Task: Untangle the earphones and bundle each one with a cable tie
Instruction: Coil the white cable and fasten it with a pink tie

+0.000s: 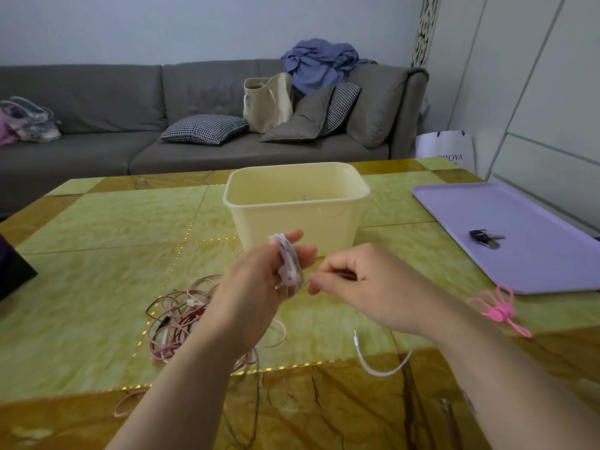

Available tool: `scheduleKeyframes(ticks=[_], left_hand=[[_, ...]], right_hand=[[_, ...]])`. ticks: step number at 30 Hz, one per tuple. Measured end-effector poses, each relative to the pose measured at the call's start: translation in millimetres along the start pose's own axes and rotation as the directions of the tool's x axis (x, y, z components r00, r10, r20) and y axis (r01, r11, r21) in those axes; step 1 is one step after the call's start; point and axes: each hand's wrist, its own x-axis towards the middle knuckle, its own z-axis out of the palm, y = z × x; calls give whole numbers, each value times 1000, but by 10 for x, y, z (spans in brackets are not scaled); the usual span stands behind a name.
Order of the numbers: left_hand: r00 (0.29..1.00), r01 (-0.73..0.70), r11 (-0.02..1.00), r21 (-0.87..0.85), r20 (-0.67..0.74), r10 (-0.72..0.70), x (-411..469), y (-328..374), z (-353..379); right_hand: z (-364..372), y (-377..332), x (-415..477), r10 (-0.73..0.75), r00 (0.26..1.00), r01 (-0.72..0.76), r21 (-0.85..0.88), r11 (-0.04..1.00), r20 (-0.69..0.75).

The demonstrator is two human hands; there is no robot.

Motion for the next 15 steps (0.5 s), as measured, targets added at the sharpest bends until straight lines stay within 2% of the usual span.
scheduleKeyframes(ticks=[3, 5, 7, 10, 13, 15], left_hand=[[987, 17, 937, 348, 145, -72, -75, -78, 6], [957, 72, 916, 394, 231, -174, -123, -78, 31], [931, 124, 932, 342, 284, -228, -151, -54, 65], [911, 182, 966, 182, 339, -235, -146, -23, 60], [877, 224, 975, 11, 435, -206, -160, 23, 36], [875, 218, 971, -102, 462, -148, -167, 56, 42]], right_hand=[[-103, -2, -16, -39, 995, 43, 40, 998, -92], [-117, 19, -14, -57, 989, 67, 67, 996, -135], [-103, 57, -5, -51, 985, 69, 109, 992, -165], [-74, 139, 30, 19, 972, 26, 189, 982, -234], [-8, 204, 61, 97, 979, -19, 389, 921, -180], [66, 226, 92, 110, 982, -30, 454, 891, -151]])
